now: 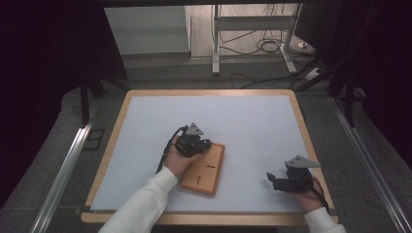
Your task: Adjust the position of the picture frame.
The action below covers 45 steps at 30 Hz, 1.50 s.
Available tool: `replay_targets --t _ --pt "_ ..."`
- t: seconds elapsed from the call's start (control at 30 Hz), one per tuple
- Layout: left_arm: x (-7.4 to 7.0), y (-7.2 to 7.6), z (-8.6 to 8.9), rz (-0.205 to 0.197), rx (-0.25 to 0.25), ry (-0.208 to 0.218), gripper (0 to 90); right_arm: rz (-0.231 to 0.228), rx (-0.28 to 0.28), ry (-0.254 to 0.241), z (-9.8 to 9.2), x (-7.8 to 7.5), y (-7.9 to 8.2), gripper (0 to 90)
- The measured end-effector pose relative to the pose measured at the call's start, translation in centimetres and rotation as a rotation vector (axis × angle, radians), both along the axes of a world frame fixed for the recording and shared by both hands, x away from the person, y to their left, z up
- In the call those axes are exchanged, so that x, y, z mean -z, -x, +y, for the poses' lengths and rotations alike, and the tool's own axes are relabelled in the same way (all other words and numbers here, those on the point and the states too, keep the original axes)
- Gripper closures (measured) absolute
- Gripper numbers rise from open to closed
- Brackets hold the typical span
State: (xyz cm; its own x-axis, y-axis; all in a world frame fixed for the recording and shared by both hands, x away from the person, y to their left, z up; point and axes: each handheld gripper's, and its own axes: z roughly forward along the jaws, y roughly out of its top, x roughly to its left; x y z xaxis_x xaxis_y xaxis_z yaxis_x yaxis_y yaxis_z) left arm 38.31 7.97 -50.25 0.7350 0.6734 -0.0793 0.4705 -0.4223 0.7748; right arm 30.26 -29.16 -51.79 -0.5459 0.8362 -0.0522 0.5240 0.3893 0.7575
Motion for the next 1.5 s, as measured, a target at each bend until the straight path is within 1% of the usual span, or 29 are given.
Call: replay_targets --t 0.17,0.23,0.27,0.33,0.47,0.5,0.53,0.57,0.6,0.63,0.67,0.77,0.8,0.87,0.9,1.0,1.1,1.17,1.23,1.3,1.33,1.37,1.4,1.43,1.47,1.5 --pt "0.9 -0.5 0.5 0.032 -0.024 -0.005 83.4 0.003 -0.001 0.003 0.0 0.1 0.0 16.2" --pt "1.1 -0.6 0.6 0.035 -0.026 -0.009 83.4 0.003 -0.001 0.003 0.0 0.1 0.0 16.1" --pt "1.5 -0.8 0.8 0.05 -0.033 -0.009 83.4 0.003 -0.001 0.003 0.0 0.1 0.0 16.1" --pt "1.8 -0.9 1.0 0.053 -0.033 0.006 83.4 0.003 0.0 0.004 0.0 0.1 0.0 16.1" --pt "1.7 -0.8 1.0 0.034 -0.018 -0.004 82.2 0.005 0.001 0.004 0.0 0.1 -0.1 16.1" --pt "1.6 -0.6 1.0 0.016 -0.018 -0.005 78.4 0.004 0.0 0.006 0.0 0.1 0.0 16.1" --pt "1.4 -0.5 1.1 -0.008 -0.024 -0.019 73.2 0.004 -0.001 0.007 0.0 0.1 0.0 16.1" --pt "1.4 -0.5 1.1 -0.008 -0.024 -0.019 66.8 0.004 -0.001 0.007 0.0 0.1 0.0 16.1" --pt "1.1 -0.1 1.3 -0.031 -0.025 -0.039 57.9 0.003 0.0 0.004 0.0 0.1 0.0 16.1" --pt "0.9 0.2 1.5 -0.039 -0.028 -0.045 53.1 0.003 0.001 0.004 0.0 0.1 0.0 16.1" --pt "0.8 0.5 1.8 -0.045 -0.024 -0.047 50.2 0.002 0.002 0.003 -0.1 0.1 0.0 16.1" --pt "0.6 1.4 2.8 -0.044 -0.015 -0.052 39.6 0.002 0.005 0.004 -0.1 0.1 0.1 16.1" --pt "0.6 1.7 3.3 -0.044 -0.016 -0.05 37.3 0.002 0.005 0.003 -0.1 0.1 0.1 16.1" --pt "0.5 2.3 4.2 -0.036 -0.019 -0.03 34.4 0.003 0.005 0.005 0.0 0.1 0.1 16.1" --pt "0.5 2.6 4.7 -0.033 -0.024 -0.022 33.7 0.004 0.005 0.006 0.0 0.1 0.1 16.1" --pt "0.3 3.2 6.1 -0.022 -0.035 -0.014 32.0 0.004 0.006 0.009 0.1 0.1 0.0 16.1" --pt "0.0 3.9 7.3 -0.03 -0.044 0.001 32.0 0.003 0.004 0.009 0.2 0.0 0.1 16.1" --pt "0.1 4.4 8.0 -0.028 -0.039 0.0 34.6 0.0 0.003 0.01 0.2 0.0 0.2 16.1" --pt "0.2 5.0 8.5 -0.033 -0.049 -0.01 37.1 -0.001 0.004 0.011 0.1 0.0 0.2 16.1" --pt "0.4 5.5 9.0 -0.036 -0.052 -0.023 44.6 -0.002 0.005 0.008 0.1 0.0 0.2 16.2" --pt "0.4 5.5 9.0 -0.036 -0.052 -0.023 47.0 -0.002 0.005 0.008 0.1 0.0 0.2 16.2" --pt "0.6 6.1 9.2 -0.03 -0.041 -0.03 49.9 -0.002 0.003 0.007 0.1 0.0 0.2 16.1" --pt "0.6 6.3 9.2 -0.024 -0.032 -0.039 52.2 -0.002 0.002 0.009 0.1 0.0 0.2 16.1" --pt "0.6 6.3 9.2 -0.024 -0.032 -0.039 54.0 -0.002 0.002 0.009 0.1 0.0 0.2 16.1" --pt "0.7 6.7 9.2 -0.018 -0.012 -0.055 56.7 -0.001 0.001 0.011 0.1 0.0 0.2 16.1" --pt "0.7 6.7 9.2 -0.018 -0.012 -0.055 60.7 -0.001 0.001 0.011 0.1 0.0 0.2 16.1"
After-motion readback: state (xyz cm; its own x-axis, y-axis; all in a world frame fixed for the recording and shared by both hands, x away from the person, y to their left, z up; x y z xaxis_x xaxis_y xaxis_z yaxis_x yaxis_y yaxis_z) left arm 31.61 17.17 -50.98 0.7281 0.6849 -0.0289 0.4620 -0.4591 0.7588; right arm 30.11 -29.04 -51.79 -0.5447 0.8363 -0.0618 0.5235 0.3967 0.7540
